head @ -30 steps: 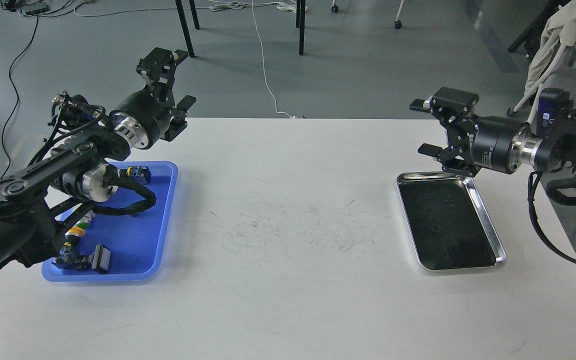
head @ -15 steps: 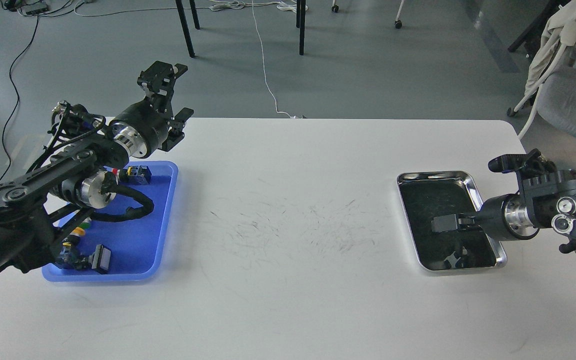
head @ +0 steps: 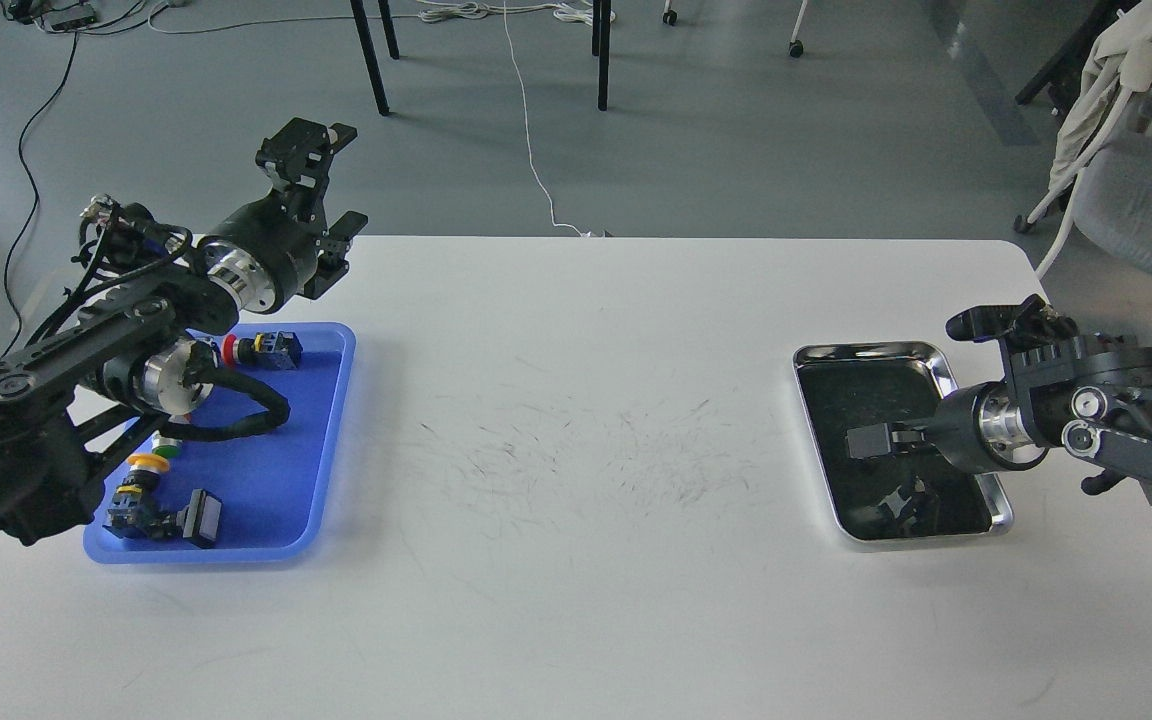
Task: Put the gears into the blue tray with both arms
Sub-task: 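Grasp another small black part in the metal tray with the right gripper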
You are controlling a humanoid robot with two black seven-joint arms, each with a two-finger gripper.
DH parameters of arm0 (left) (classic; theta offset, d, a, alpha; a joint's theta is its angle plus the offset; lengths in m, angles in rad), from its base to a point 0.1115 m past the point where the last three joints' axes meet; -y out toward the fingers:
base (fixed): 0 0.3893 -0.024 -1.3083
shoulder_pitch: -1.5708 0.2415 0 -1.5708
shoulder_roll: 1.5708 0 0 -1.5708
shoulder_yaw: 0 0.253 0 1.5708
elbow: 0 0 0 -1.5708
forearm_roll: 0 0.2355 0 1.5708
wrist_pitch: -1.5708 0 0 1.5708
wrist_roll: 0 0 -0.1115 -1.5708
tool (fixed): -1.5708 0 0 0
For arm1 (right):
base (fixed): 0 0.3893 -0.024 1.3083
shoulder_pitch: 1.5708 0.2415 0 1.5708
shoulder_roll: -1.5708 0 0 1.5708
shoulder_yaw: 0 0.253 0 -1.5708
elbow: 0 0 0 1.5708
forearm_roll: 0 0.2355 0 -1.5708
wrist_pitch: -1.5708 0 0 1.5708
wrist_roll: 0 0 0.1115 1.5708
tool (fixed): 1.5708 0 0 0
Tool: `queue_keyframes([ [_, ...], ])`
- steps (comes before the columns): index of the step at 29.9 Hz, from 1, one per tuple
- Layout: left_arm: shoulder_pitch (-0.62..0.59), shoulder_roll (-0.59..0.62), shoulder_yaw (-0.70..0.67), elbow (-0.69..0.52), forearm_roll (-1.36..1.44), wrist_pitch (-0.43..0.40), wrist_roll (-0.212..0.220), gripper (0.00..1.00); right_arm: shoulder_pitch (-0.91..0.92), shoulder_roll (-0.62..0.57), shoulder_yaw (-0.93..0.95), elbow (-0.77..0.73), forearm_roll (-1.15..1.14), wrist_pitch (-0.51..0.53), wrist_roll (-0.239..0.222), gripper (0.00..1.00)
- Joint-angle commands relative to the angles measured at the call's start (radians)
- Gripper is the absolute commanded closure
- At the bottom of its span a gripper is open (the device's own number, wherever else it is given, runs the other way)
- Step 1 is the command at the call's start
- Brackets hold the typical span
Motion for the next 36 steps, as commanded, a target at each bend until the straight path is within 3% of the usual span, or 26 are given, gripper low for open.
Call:
queue_keyframes([
  [1,0.0,0.001,-0.001,-0.001,0.005,0.0,0.0,0.02,0.028,0.019,-0.043,-0.002,0.0,0.008,0.001,0.08],
  [3,0.0,0.001,0.0,-0.001,0.006,0.0,0.0,0.02,0.034,0.026,-0.056,-0.005,0.0,0.011,0.006,0.11],
  [8,0.0,0.002,-0.001,-0.001,0.008,0.0,-0.002,0.02,0.036,0.038,-0.067,-0.008,0.0,0.037,0.012,0.36],
  [14,-0.002,0.001,-0.001,-0.001,0.008,0.0,-0.002,0.02,0.043,0.039,-0.08,-0.029,0.0,0.04,0.014,0.53],
  [29,-0.002,0.002,-0.001,-0.001,0.006,0.0,-0.004,0.02,0.051,0.076,-0.08,-0.058,0.0,0.04,0.014,0.58],
  [36,-0.002,0.002,-0.001,-0.001,0.008,0.0,-0.005,0.02,0.059,0.076,-0.08,-0.058,0.002,0.061,0.017,0.9],
])
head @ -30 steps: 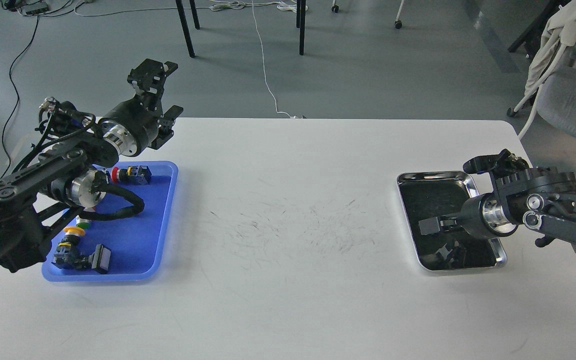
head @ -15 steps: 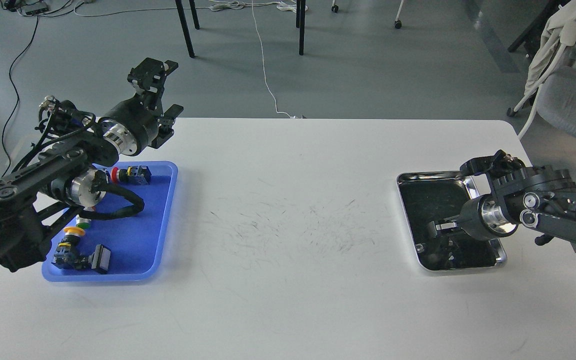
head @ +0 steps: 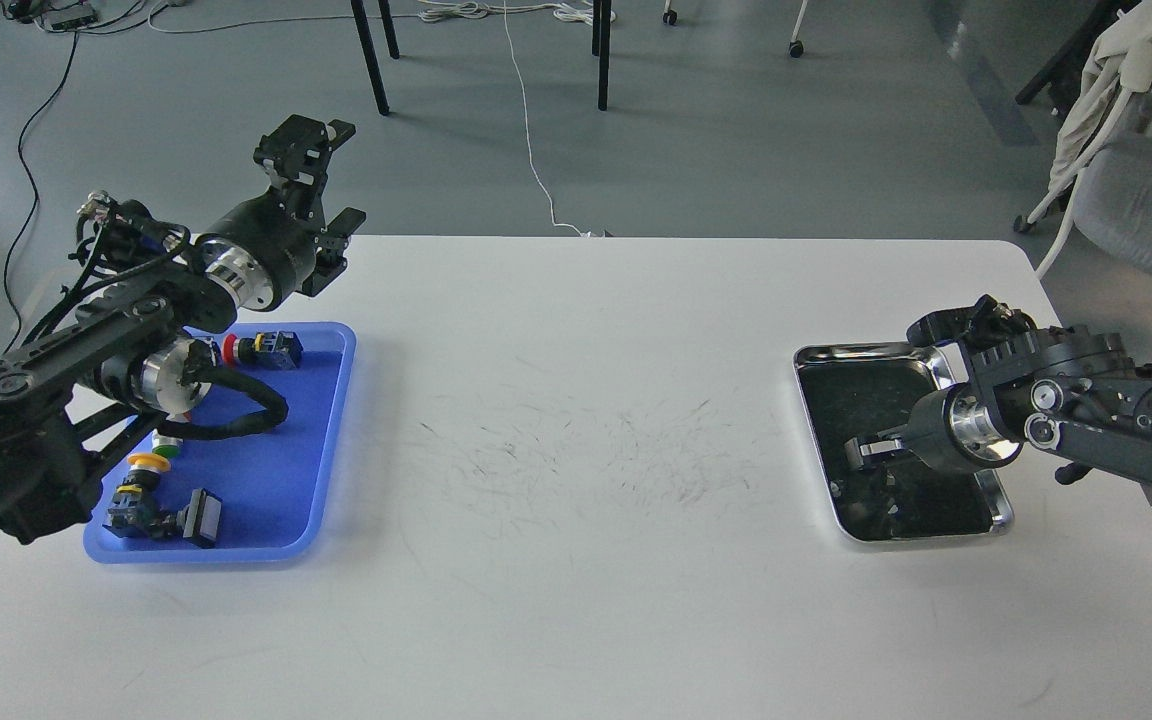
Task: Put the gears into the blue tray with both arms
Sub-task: 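Grasp another small black part in the metal tray with the right gripper, then carry the black part with the right gripper to table center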
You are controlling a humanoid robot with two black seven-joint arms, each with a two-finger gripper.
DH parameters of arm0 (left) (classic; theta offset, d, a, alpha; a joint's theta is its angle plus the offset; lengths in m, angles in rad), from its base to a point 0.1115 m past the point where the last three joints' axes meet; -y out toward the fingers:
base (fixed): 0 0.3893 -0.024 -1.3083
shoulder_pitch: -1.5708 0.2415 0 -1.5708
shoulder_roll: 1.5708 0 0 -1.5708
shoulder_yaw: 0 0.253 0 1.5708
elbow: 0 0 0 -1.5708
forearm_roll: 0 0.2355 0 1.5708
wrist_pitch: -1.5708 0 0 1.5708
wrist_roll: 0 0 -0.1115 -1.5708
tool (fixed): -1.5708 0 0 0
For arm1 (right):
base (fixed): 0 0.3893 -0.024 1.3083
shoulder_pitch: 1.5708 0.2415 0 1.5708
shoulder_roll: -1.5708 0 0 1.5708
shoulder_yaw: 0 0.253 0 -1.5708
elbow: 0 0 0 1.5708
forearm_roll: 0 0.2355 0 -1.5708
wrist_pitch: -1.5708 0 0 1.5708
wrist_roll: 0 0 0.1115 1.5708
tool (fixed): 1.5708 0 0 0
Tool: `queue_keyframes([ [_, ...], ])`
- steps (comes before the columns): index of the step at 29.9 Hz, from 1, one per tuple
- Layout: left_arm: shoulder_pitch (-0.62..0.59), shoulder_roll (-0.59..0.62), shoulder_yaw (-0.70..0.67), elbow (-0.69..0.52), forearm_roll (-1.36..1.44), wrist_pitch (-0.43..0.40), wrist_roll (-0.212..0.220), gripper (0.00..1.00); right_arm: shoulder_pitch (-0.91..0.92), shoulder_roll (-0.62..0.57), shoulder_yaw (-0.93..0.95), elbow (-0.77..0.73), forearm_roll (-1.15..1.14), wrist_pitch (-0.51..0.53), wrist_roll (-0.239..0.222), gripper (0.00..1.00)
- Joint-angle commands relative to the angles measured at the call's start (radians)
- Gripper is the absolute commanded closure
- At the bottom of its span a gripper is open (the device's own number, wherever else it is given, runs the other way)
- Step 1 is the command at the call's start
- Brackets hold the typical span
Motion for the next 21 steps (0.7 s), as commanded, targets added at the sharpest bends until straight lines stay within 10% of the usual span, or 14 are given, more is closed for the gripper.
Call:
queue_keyframes([
  [1,0.0,0.0,0.0,0.0,0.0,0.0,0.001,0.02,0.008,0.0,0.0,0.001,0.002,0.014,0.004,0.92],
  [21,0.0,0.001,0.0,0.0,0.014,0.0,0.001,0.02,0.195,0.009,0.014,0.027,0.131,0.014,0.011,0.98],
])
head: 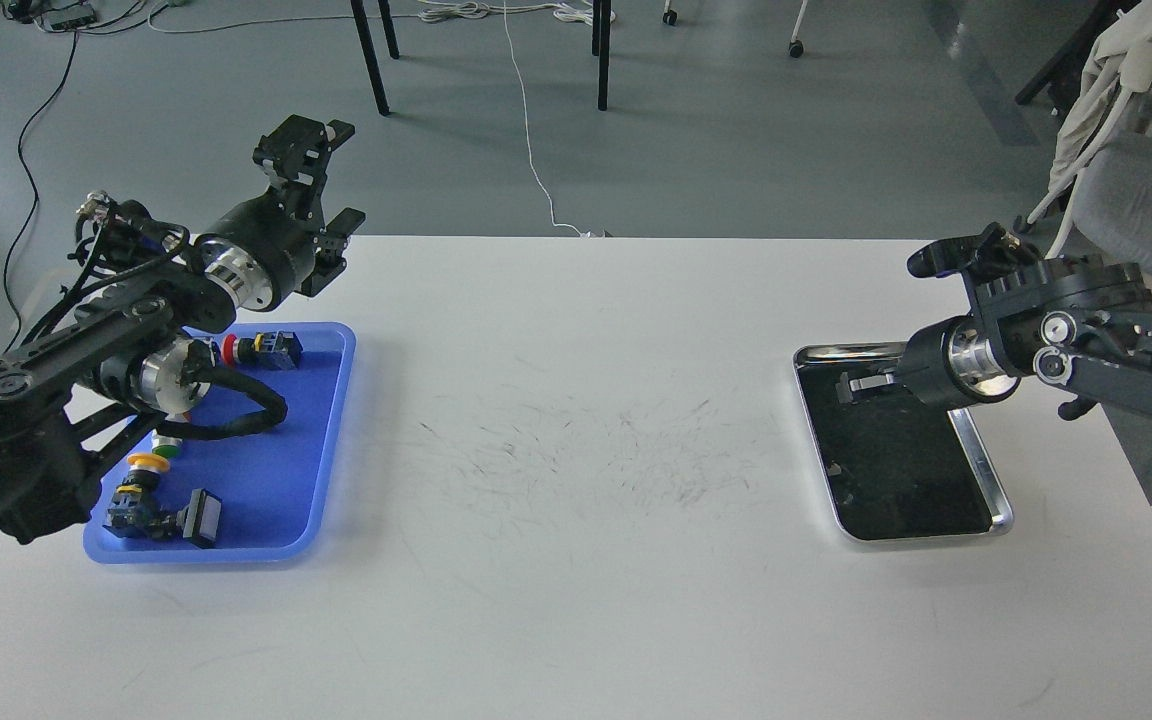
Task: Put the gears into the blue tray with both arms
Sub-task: 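Carry the black part with the right gripper to table center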
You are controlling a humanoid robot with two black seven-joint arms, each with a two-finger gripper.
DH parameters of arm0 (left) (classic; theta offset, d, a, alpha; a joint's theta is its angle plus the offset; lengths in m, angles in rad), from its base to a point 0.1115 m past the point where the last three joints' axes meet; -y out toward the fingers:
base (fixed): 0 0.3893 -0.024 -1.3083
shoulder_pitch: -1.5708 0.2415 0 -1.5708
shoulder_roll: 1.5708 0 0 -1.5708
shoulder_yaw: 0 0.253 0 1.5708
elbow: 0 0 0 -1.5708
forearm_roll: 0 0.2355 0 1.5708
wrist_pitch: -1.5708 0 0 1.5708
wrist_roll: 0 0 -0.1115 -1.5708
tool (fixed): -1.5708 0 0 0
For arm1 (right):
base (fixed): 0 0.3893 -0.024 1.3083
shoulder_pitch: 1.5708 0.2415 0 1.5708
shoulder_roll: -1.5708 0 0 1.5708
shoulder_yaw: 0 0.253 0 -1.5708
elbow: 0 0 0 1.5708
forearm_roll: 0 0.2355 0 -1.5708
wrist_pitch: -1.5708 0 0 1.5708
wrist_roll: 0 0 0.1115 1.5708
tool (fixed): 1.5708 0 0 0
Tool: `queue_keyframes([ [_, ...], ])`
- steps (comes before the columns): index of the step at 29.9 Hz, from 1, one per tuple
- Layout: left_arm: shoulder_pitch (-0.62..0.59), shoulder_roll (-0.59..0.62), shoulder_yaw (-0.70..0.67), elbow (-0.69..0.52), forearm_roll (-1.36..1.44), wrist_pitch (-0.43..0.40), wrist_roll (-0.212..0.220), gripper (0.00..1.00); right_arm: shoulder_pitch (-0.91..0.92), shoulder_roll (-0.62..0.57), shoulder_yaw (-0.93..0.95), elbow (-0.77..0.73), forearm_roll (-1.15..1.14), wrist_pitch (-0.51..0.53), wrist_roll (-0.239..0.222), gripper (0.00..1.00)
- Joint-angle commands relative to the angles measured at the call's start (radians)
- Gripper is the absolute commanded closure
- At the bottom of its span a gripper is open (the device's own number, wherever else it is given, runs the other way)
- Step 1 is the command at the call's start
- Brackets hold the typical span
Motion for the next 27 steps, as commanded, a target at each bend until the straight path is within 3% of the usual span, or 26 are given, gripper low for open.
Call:
queue_keyframes([
  [1,-0.001,0.0,0.0,0.0,0.016,0.0,0.003,0.02,0.053,0.028,0.005,0.0,0.09,0.0,0.0,0.98],
  [10,-0.008,0.0,0.0,0.003,0.018,0.0,0.008,0.02,0.056,0.356,0.103,-0.123,0.38,-0.064,0.037,0.98],
  [16,-0.006,0.0,0.0,0.003,0.018,0.0,0.008,0.02,-0.016,0.63,0.114,-0.269,0.413,-0.11,0.037,0.99],
  [27,-0.009,-0.002,-0.002,0.003,0.018,0.0,0.008,0.02,-0.118,0.634,0.134,-0.346,0.435,-0.139,0.037,0.98],
])
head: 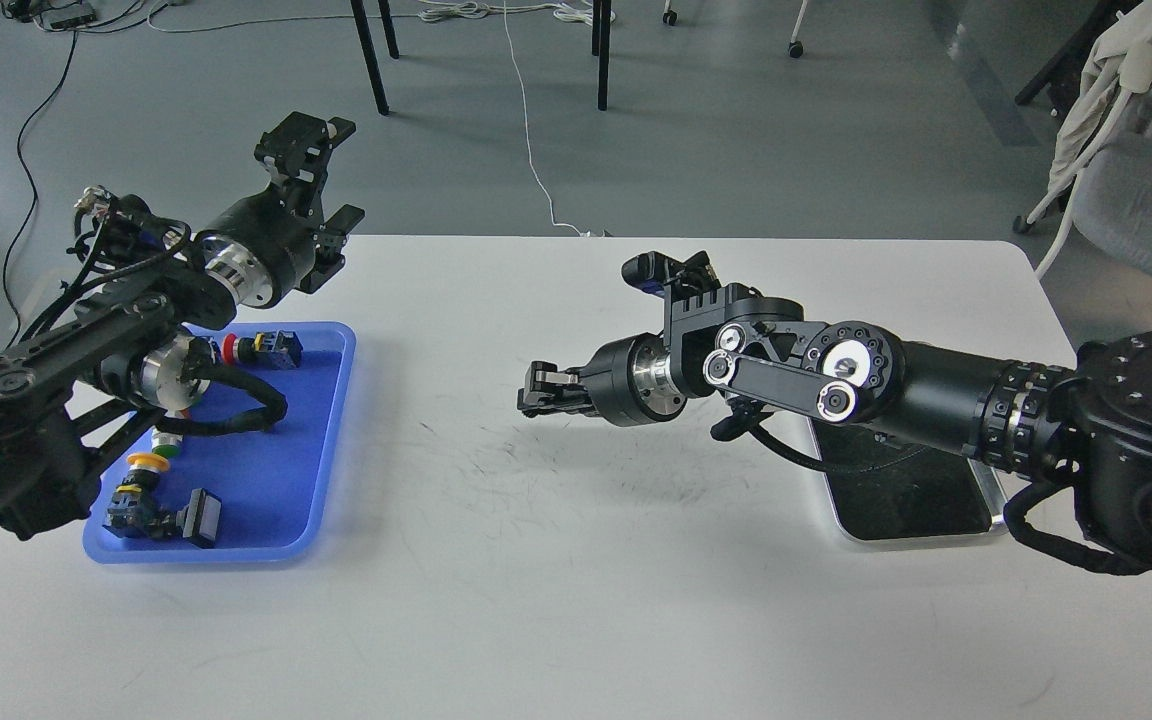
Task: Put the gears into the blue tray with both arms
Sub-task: 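Carry the black part with the right gripper to table center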
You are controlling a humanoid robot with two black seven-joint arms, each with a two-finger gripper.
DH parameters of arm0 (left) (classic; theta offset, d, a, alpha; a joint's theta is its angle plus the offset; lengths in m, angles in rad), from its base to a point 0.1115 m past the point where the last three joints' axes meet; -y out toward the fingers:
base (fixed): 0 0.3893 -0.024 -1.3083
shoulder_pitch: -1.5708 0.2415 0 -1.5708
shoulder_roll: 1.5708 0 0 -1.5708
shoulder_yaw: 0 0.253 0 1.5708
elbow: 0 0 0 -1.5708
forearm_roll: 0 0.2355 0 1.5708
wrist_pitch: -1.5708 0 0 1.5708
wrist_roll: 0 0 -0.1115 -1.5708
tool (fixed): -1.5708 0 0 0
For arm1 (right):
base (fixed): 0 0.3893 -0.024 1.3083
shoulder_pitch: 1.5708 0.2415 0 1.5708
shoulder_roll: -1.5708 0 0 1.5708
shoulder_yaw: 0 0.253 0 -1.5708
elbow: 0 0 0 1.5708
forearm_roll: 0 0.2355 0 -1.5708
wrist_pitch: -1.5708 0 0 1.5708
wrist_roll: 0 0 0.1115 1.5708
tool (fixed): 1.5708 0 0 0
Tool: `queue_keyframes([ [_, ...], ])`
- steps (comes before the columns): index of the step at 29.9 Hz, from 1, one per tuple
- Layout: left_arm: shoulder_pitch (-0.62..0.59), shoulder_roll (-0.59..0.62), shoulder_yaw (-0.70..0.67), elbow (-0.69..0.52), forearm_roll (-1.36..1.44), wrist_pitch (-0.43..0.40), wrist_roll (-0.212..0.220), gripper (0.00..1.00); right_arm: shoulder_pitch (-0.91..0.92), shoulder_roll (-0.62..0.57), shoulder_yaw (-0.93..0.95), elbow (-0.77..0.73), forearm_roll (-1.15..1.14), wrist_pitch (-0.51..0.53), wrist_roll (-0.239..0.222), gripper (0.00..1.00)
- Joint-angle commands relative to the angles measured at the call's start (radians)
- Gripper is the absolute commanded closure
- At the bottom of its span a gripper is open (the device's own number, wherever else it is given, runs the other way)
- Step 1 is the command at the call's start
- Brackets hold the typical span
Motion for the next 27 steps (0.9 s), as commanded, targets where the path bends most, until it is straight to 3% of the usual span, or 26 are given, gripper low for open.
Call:
queue_keyframes([
  [1,0.0,0.0,-0.001,0.0,-0.001,0.0,0.0,0.02,-0.013,0.001,0.01,0.014,0.028,-0.007,0.0,0.98],
  [16,0.0,0.0,-0.001,0.0,0.0,0.002,-0.003,0.02,-0.102,0.001,0.002,0.079,0.043,-0.015,-0.015,0.98],
  [20,0.0,0.0,0.001,0.0,0.0,0.012,-0.003,0.02,-0.103,0.001,0.001,0.077,0.04,-0.015,-0.041,0.98],
  [27,0.001,0.0,-0.001,0.0,0.0,0.015,-0.003,0.02,-0.103,0.001,-0.001,0.073,0.04,-0.018,-0.072,0.81],
])
